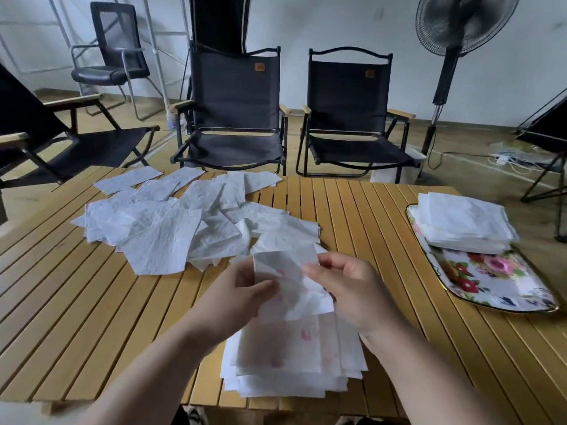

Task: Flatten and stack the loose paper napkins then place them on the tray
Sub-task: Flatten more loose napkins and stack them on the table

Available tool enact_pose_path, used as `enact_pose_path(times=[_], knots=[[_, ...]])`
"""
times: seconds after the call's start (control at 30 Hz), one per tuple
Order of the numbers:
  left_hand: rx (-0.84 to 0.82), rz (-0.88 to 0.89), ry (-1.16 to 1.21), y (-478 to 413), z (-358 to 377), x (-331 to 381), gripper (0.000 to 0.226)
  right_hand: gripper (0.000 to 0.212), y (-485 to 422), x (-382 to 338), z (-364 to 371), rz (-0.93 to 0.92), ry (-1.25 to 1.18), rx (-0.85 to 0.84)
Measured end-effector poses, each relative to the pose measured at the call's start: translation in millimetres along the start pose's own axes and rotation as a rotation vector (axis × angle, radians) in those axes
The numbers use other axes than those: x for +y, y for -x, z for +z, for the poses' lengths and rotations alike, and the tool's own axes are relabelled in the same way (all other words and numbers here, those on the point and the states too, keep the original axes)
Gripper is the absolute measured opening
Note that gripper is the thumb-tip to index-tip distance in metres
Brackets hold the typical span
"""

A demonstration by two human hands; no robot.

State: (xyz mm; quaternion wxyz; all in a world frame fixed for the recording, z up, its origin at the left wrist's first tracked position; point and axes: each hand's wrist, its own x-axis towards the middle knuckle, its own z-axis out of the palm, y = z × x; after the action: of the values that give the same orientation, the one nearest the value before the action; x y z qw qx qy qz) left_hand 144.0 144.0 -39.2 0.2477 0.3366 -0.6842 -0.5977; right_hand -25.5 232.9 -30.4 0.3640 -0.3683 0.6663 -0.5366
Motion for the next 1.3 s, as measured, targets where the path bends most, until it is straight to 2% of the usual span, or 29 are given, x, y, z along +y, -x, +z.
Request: enact_pose_path(times=[0.07,0.13,0.2,0.3,0.43,0.5,0.57,0.67,0.77,0.8,0.83,0.97,1.07,1.13,1.23,1.27,1.3], knots=[[-0.014,0.005,0.016,2.3,-0.1,4.3,0.02,0.013,2.4,-2.0,-4.7,-0.02,0.088,0.007],[-0.029,0.018,0.056,5.4,-2.5,8.5,0.017,0.013,4.3,-3.1,-8.3,-0.029,0.127,0.022],[0.009,-0.001,0.076,6.4,-7.5,9.6,0.025,0.012,6.8,-6.3,-9.8,-0.034,0.097,0.003],[0.002,-0.133,0.059,6.5,-18.0,9.7,0.027,0.007,8.3,-7.8,-13.1,0.01,0.092,-0.076],[-0.178,-0.366,-0.237,8.6,-24.4,3.7,0.027,0.019,11.7,-2.2,-19.5,0.172,0.228,-0.234],[-0.224,-0.422,-0.379,8.5,-23.0,-0.5,0.032,0.024,13.4,3.4,-18.2,0.192,0.362,-0.26],[-0.195,-0.41,-0.418,5.2,-22.5,-5.1,0.041,0.03,12.5,6.9,-17.3,0.139,0.514,-0.209],[0.03,-0.27,-0.413,-9.9,-31.3,-18.9,0.037,0.036,1.8,6.8,-19.7,0.019,0.547,-0.011],[0.179,-0.08,-0.718,-34.5,-41.6,-35.9,0.008,0.017,-19.7,16.9,-24.5,-0.032,0.498,0.15],[0.178,-0.069,-0.768,-41.2,-42.4,-39.6,0.014,0.007,-28.0,23.4,-25.1,-0.033,0.511,0.18],[0.16,-0.068,-0.787,-47.7,-42.7,-43.8,0.021,0.006,-35.7,30.1,-25.6,-0.025,0.523,0.185],[0.122,-0.066,-0.736,-61.5,-37.9,-47.5,0.027,0.045,-61.6,54.9,-25.5,-0.008,0.524,0.059],[0.133,-0.063,-0.679,-58.0,-38.4,-45.9,0.024,0.057,-75.7,66.2,-21.1,0.043,0.549,0.015],[0.14,-0.063,-0.675,-52.2,-44.7,-47.3,0.023,0.051,-82.3,71.3,-14.0,0.048,0.661,0.031],[0.162,-0.088,-0.619,-40.7,-57.7,-50.7,0.017,0.013,-86.7,74.2,-3.7,0.039,0.782,0.102],[0.179,-0.1,-0.589,-37.8,-62.4,-51.1,0.016,0.007,-85.9,73.8,-3.1,0.032,0.799,0.124],[0.198,-0.114,-0.558,-35.1,-66.7,-50.8,0.015,0.01,-85.7,74.9,-3.5,0.017,0.809,0.14]])
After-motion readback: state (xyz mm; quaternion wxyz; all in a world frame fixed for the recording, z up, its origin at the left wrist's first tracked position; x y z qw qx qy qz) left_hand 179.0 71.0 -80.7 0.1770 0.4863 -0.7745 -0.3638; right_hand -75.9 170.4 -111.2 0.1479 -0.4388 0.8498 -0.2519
